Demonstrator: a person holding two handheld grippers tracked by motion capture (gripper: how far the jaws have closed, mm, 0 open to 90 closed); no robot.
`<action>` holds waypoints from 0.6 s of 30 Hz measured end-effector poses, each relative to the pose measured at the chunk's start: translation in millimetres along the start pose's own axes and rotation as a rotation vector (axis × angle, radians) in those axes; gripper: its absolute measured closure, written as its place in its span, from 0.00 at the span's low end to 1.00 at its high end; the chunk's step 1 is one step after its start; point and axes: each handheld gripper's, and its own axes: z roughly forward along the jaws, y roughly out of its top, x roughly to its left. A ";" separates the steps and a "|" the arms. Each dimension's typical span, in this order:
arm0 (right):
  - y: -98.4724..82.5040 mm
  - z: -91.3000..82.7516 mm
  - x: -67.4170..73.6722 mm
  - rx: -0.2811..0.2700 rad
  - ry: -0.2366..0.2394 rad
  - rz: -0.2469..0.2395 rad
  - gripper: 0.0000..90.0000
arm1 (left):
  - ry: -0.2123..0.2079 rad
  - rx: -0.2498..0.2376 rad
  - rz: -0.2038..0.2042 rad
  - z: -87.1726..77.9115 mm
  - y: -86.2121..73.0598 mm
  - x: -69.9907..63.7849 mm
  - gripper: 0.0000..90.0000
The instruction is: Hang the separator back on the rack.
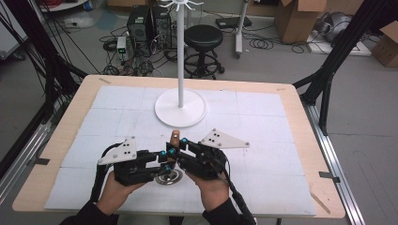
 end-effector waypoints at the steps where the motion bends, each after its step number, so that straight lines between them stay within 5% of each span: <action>1: -0.1 0.2 0.4 0.002 0.002 0.002 0.78 | 0.000 -0.001 -0.003 -0.5 0.1 0.3 0.80; 6: 1.0 0.1 -1.5 0.006 0.032 0.026 0.76 | -0.021 -0.002 -0.014 -2.2 0.9 1.3 0.81; 9: 3.0 -3.0 -5.7 -0.025 0.072 0.040 0.53 | -0.056 -0.020 -0.026 -3.6 1.7 2.2 0.81; 12: 5.8 -5.9 -15.5 -0.035 0.196 0.034 0.35 | -0.108 -0.038 -0.038 -5.6 2.8 3.7 0.81; 18: 4.1 -13.5 -31.1 -0.022 0.406 -0.086 0.34 | -0.235 -0.075 -0.056 -5.8 3.0 5.8 0.81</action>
